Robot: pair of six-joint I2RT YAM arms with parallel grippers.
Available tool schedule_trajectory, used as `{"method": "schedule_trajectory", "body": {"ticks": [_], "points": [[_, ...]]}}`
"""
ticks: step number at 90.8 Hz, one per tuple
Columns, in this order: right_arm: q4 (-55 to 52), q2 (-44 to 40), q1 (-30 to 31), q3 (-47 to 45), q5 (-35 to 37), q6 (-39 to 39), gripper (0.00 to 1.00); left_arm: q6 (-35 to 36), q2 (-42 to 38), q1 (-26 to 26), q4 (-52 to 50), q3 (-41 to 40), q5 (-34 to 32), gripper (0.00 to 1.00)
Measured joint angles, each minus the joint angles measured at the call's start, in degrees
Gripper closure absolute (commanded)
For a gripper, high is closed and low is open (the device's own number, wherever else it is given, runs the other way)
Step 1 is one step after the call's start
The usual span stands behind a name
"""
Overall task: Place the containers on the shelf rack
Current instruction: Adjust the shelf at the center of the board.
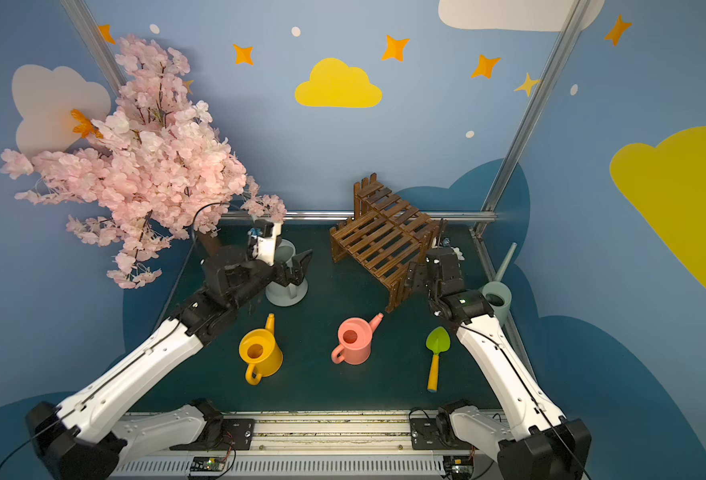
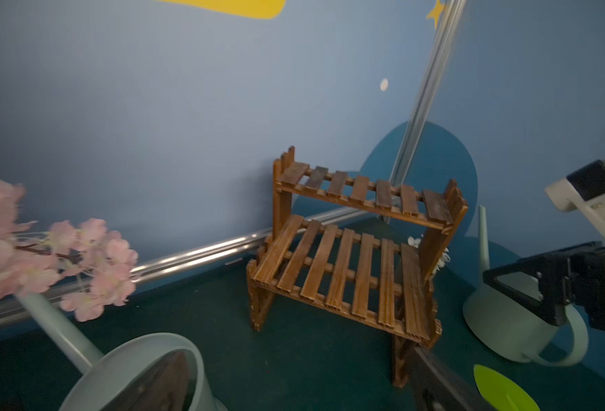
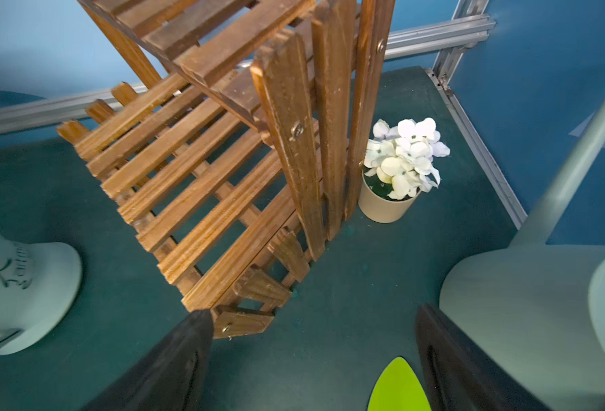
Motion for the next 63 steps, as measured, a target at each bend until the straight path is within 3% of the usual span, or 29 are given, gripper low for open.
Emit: {"method": "schedule_trajectory", "body": {"ticks": [19, 34, 54, 63], "points": [[-0.3, 8.0, 0.2, 3.7, 3.8, 0.3, 0.09, 1.0, 23.7, 1.2, -17.9, 27.0, 7.8, 0.00], [0.1, 13.4, 0.2, 7.3, 7.1, 1.2, 0.20, 1.9, 41.4, 3.8, -30.4, 48.3, 14.1, 0.01], [0.6, 18.0, 0.2, 9.3, 10.3, 3.0, 0.31, 2.2, 62.5, 7.6, -42.4, 76.7, 17.5, 0.15], [0.8, 18.8, 0.2, 9.7, 10.8, 3.2, 0.34, 2.0, 69.8, 9.4, -44.8, 85.6, 17.8, 0.23]]}}
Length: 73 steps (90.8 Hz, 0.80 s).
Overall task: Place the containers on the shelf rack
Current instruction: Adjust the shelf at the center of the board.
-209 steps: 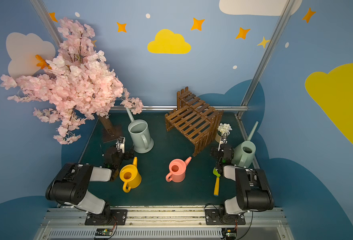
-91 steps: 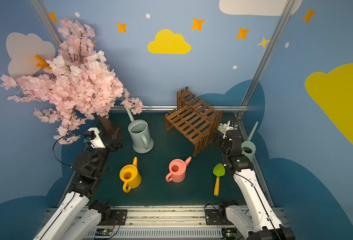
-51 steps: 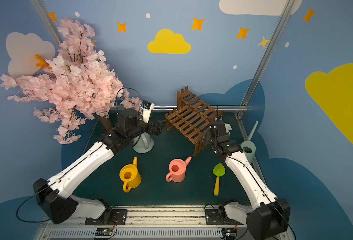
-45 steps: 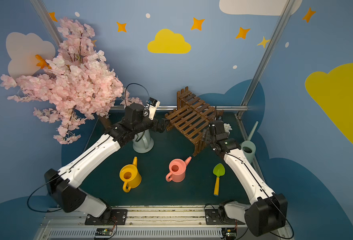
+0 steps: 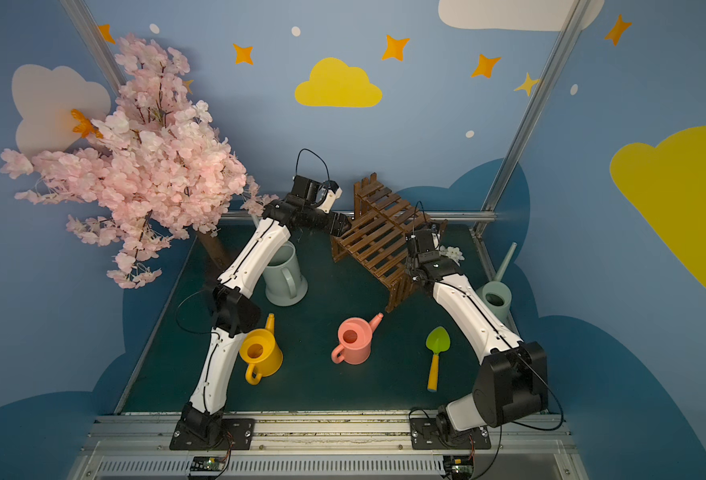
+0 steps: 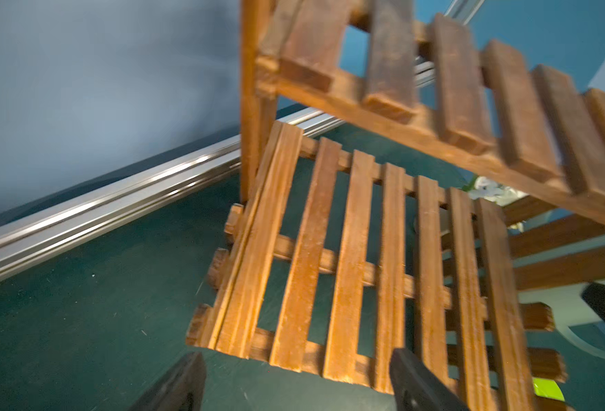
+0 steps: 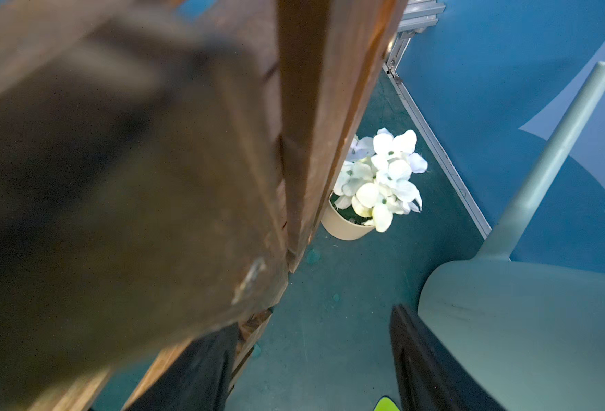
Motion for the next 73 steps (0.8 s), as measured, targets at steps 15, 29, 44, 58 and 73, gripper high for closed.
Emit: {"method": "schedule_trajectory", "body": {"ticks": [15, 29, 44, 58, 73], "points": [[0.2, 0.5, 0.0, 0.5, 0.0, 0.1, 0.38, 0.1, 5.6, 2.0, -1.4, 2.8, 0.0, 0.31], [0.3, 1.5, 0.0, 1.4, -0.2, 0.2, 0.43, 0.9, 6.6, 1.9, -1.7, 2.8, 0.1, 0.43], [0.9, 2.7, -0.2, 2.6, -1.0, 0.2, 0.50, 1.7, 6.6, 1.4, -1.5, 2.8, -0.9, 0.55], [1.6, 3.9, -0.8, 3.7, -2.4, 0.2, 0.56, 2.7, 6.6, 1.3, -1.4, 2.8, -2.5, 0.66], [2.0, 4.7, -1.7, 4.5, -3.7, -0.1, 0.59, 3.6, 6.6, 1.3, -0.9, 2.7, -3.9, 0.75]]}}
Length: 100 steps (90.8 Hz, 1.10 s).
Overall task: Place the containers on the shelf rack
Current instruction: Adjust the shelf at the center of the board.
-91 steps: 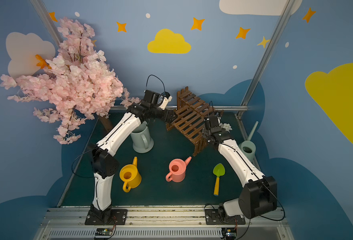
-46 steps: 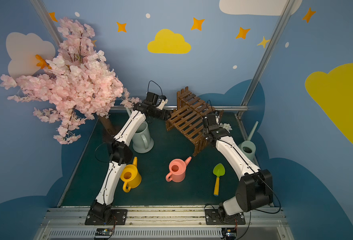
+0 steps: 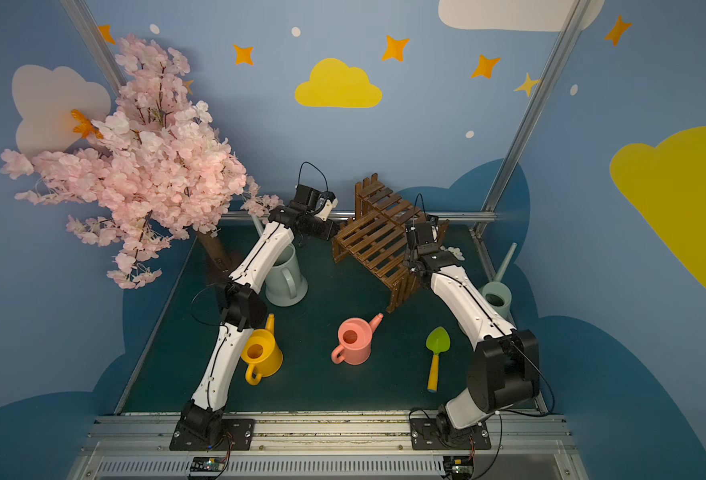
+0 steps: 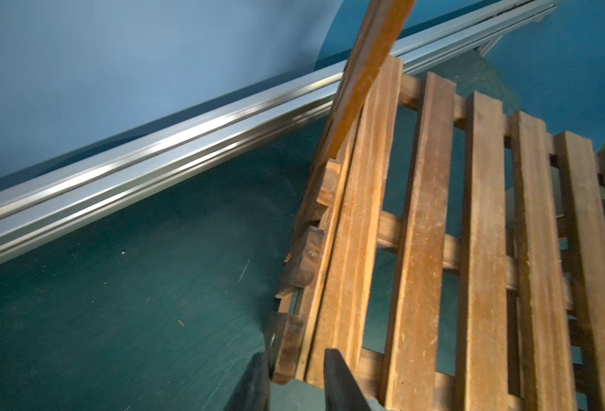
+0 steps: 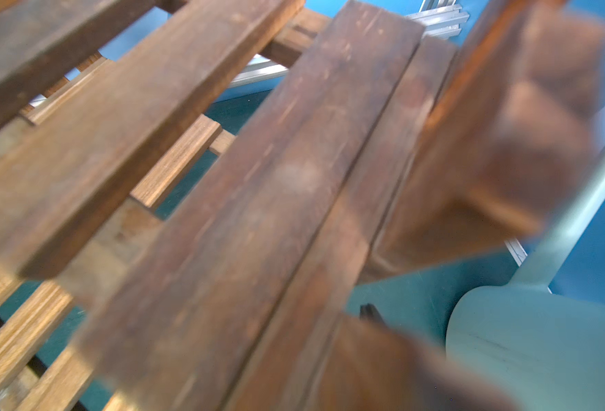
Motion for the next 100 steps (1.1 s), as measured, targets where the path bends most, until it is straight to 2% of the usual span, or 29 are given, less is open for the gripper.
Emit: {"method": "schedule_trajectory", "body": {"ticks": [10, 23, 38, 50, 79, 100], "points": [[0.3, 0.6, -0.6, 0.6, -0.9, -0.2, 0.60, 1.3, 0.0, -0.2, 1.2, -0.5, -1.2, 0.75], [0.9, 1.7, -1.2, 0.8, -1.6, -0.3, 0.61, 3.7, 0.0, -1.0, 4.0, -2.1, -2.8, 0.66], [0.7, 2.0, -1.3, 1.2, -1.9, -0.3, 0.61, 5.4, 0.0, -1.5, 7.0, -3.8, -3.7, 0.66], [0.5, 2.5, -1.4, 1.7, -1.8, -0.2, 0.62, 6.6, 0.0, -1.5, 8.8, -4.2, -3.5, 0.72], [-1.0, 3.5, -1.8, 3.3, -1.5, -0.7, 0.69, 11.1, 0.2, -0.9, 11.4, -5.6, -1.1, 0.97], [-1.3, 3.9, -2.1, 3.7, -1.2, -1.0, 0.70, 12.7, -2.9, -1.1, 15.3, -12.3, -0.8, 0.98]]}}
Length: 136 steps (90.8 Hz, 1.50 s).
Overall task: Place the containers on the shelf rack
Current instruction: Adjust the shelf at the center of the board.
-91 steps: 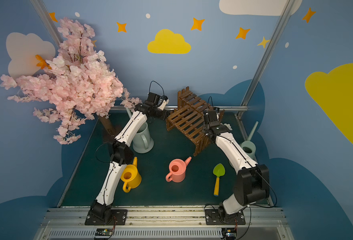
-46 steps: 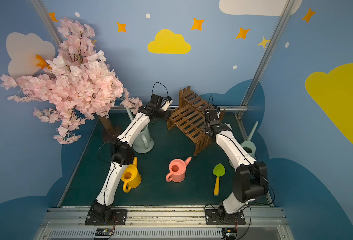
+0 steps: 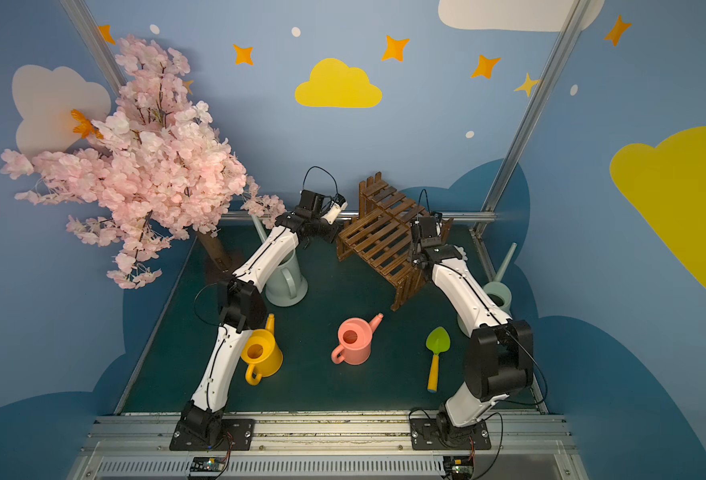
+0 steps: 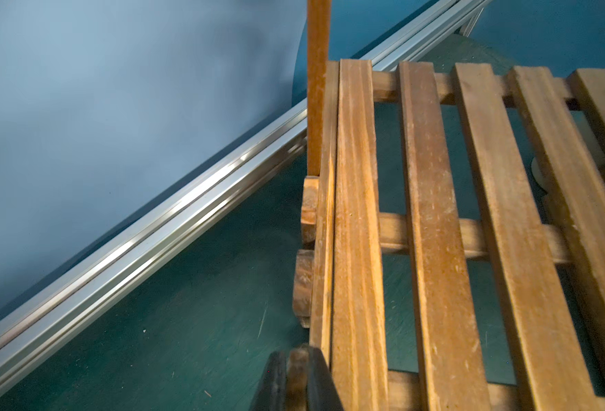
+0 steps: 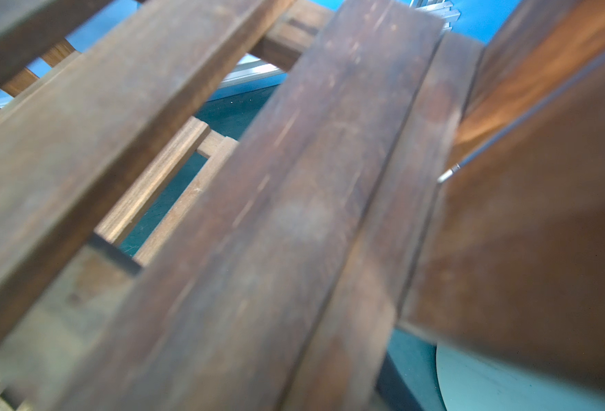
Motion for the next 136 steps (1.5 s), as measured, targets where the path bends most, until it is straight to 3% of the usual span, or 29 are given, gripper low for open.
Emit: {"method": "schedule_trajectory", "body": {"ticks": [36, 77, 88, 103, 136], "points": [[-1.4, 0.7, -0.1, 1.0, -0.7, -0.5, 0.69, -3.8, -14.0, -2.6, 1.8, -20.8, -7.7, 0.98], [-2.1, 2.0, -1.5, 3.5, -6.2, -6.5, 0.68, -16.2, -31.4, -6.4, 8.5, -46.6, -16.6, 0.97], [-1.5, 2.0, -1.9, 3.6, -9.0, -8.9, 0.69, -19.1, -34.7, -7.0, 9.4, -51.0, -17.9, 0.98], [-0.9, 2.2, -2.1, 3.7, -11.9, -13.2, 0.79, -22.6, -38.9, -7.6, 10.3, -56.1, -19.5, 0.97], [-0.5, 4.2, -2.2, 6.1, -15.7, -17.2, 0.83, -26.8, -44.5, -8.7, 13.8, -63.8, -21.4, 0.98]]}}
